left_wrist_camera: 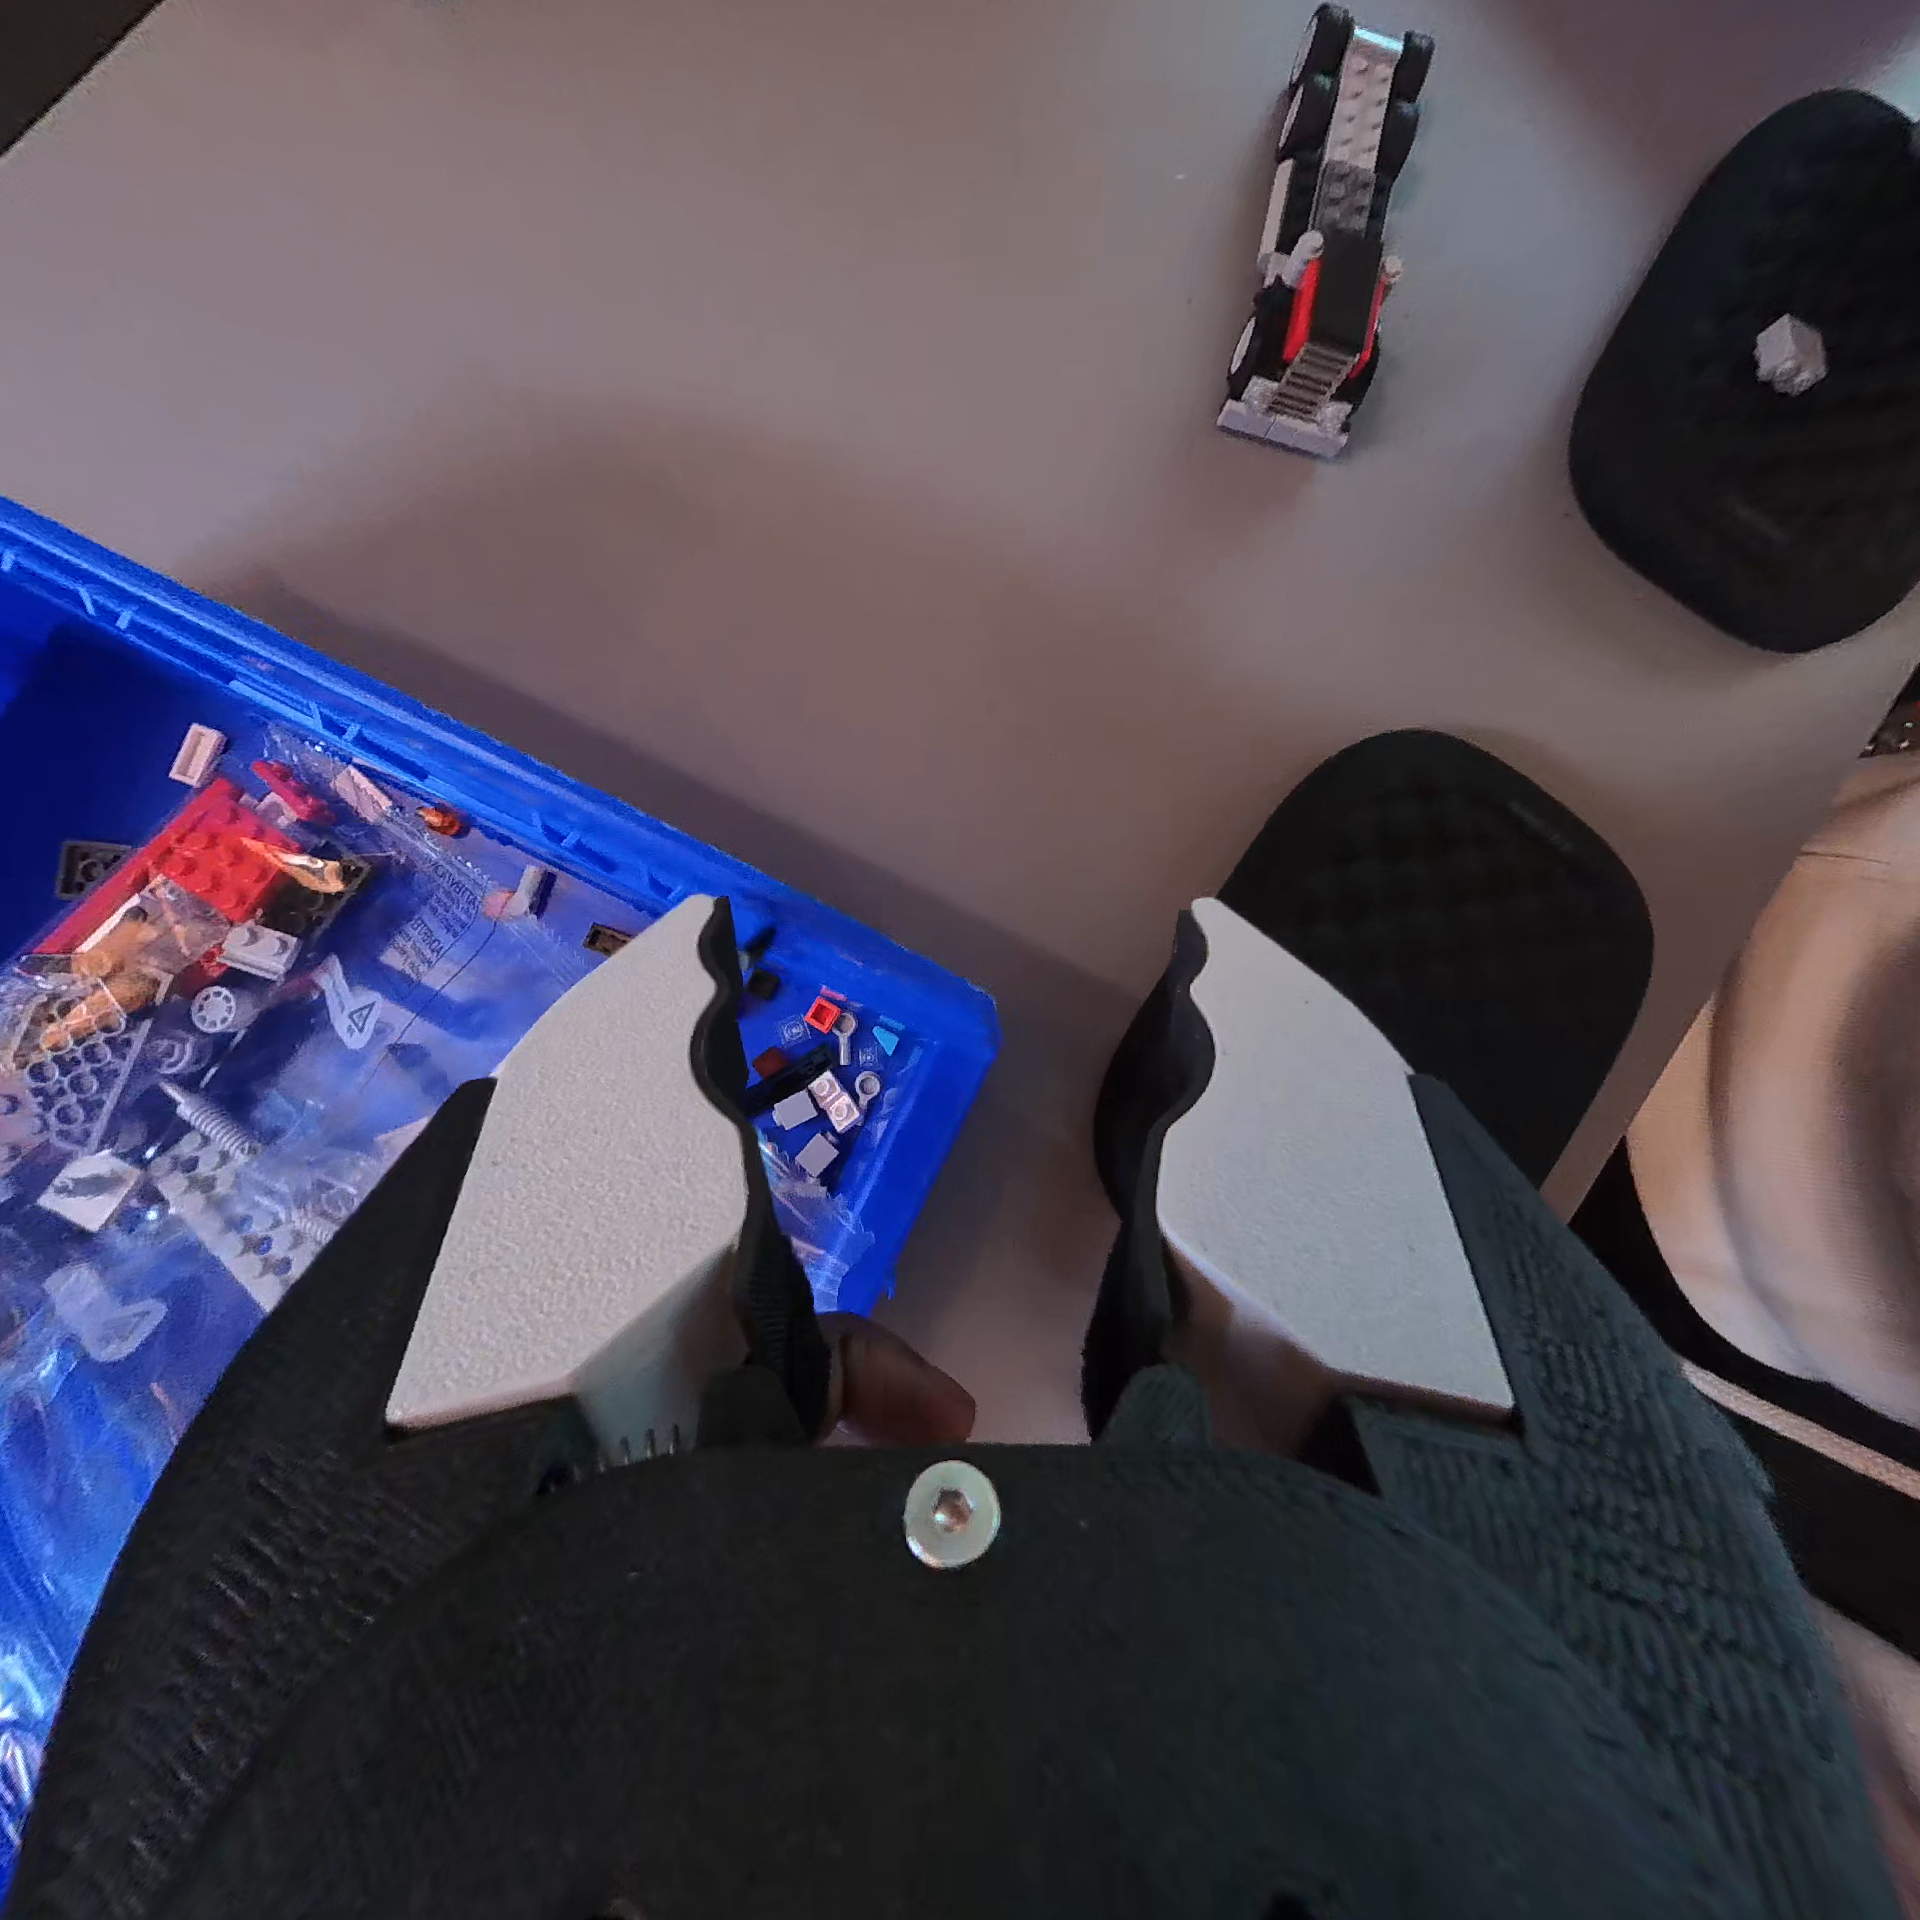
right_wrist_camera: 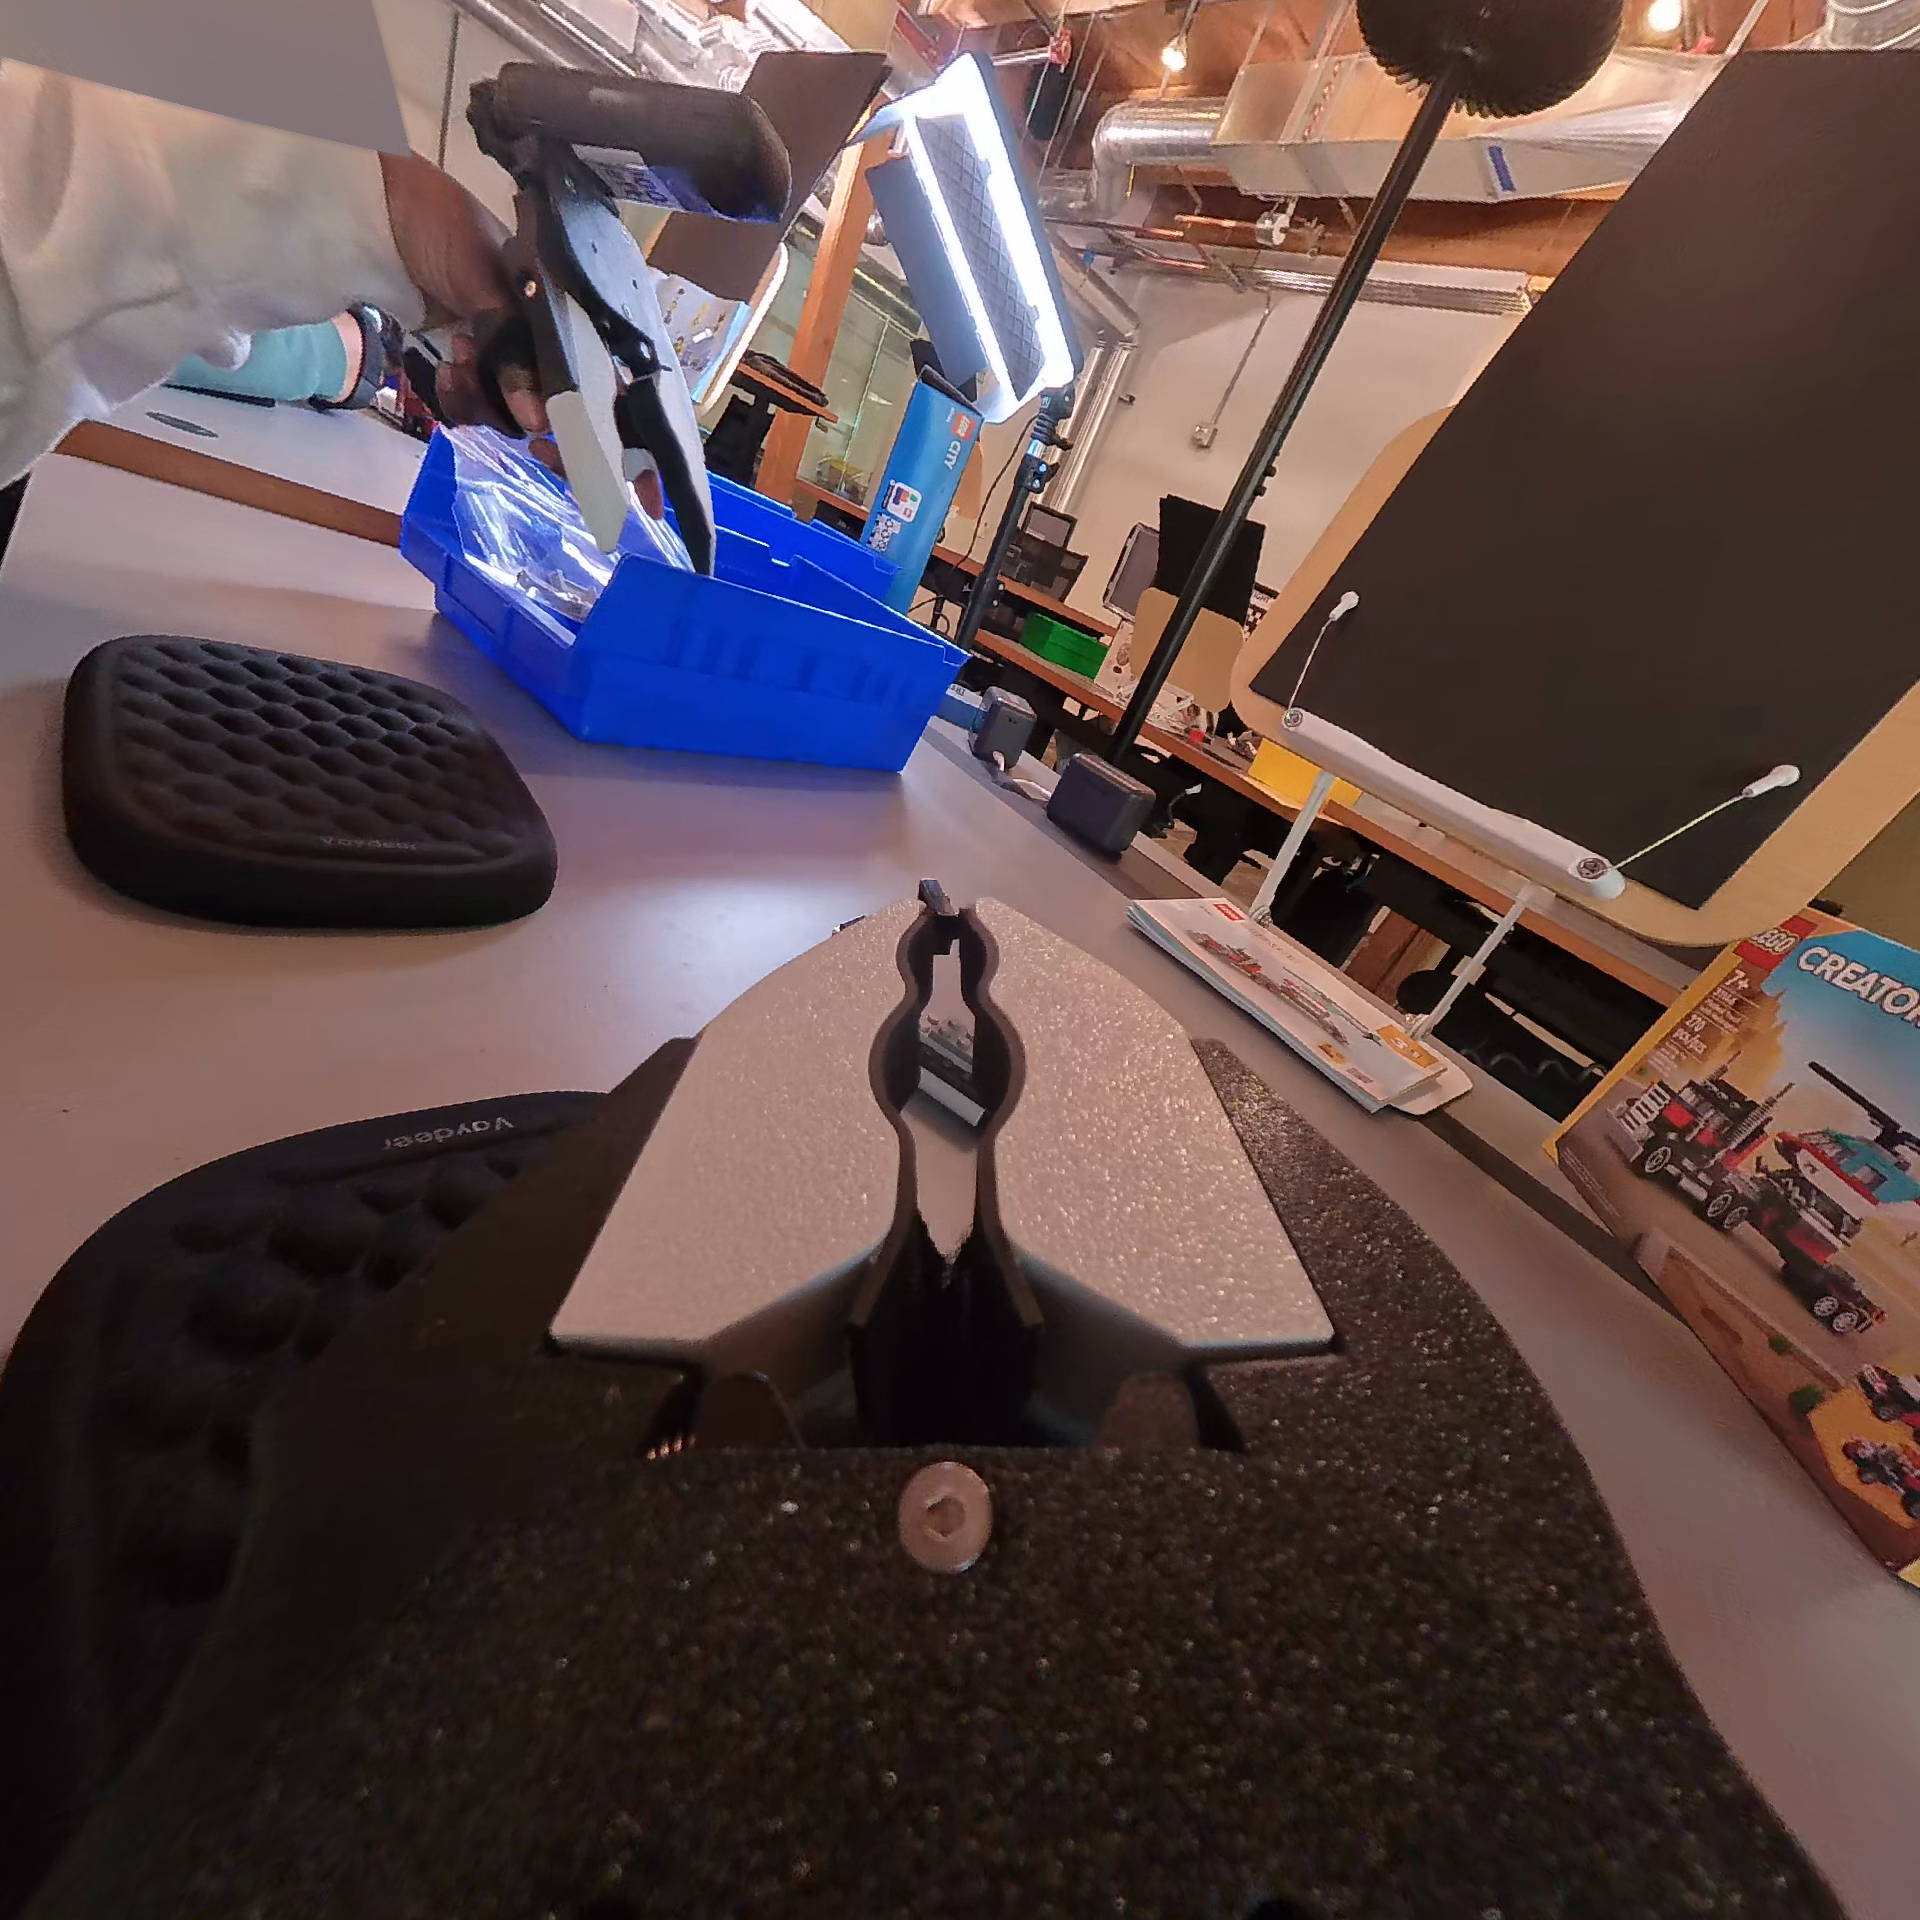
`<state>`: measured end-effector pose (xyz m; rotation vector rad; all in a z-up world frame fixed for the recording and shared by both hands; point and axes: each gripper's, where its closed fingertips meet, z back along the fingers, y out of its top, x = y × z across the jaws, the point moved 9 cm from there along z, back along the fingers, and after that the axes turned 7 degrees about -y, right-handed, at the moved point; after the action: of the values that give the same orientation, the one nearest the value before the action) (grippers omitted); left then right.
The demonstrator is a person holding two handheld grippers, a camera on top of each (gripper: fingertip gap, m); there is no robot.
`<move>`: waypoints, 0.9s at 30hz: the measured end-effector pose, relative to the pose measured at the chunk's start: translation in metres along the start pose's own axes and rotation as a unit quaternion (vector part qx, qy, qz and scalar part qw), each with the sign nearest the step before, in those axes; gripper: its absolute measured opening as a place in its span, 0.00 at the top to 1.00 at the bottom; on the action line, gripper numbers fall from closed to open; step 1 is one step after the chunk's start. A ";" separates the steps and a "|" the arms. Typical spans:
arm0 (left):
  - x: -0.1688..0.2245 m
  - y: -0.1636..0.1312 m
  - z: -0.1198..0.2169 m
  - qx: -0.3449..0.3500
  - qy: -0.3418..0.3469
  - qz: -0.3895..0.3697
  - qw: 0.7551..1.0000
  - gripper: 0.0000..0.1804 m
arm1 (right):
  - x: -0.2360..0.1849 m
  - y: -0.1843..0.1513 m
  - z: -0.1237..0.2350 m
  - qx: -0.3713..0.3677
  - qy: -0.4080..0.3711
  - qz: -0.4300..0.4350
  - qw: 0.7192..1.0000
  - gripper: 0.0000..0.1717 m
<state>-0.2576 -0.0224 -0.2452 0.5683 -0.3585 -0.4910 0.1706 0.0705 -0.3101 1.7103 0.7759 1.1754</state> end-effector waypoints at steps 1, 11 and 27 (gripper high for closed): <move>0.000 0.001 0.000 0.005 0.001 0.000 1.000 0.56 | 0.000 0.000 0.000 0.001 -0.001 0.000 1.000 0.98; 0.061 0.044 0.008 0.254 0.189 -0.185 0.930 0.70 | 0.014 0.006 0.000 0.031 -0.013 -0.109 0.993 0.98; 0.200 0.083 -0.150 0.323 0.108 -0.478 0.810 0.96 | -0.011 0.009 -0.022 -0.027 0.129 -0.488 0.863 0.98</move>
<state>0.0028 -0.0048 -0.2768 1.4826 0.0304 -1.2851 0.1459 0.0645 -0.3023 0.8601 1.5146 0.6711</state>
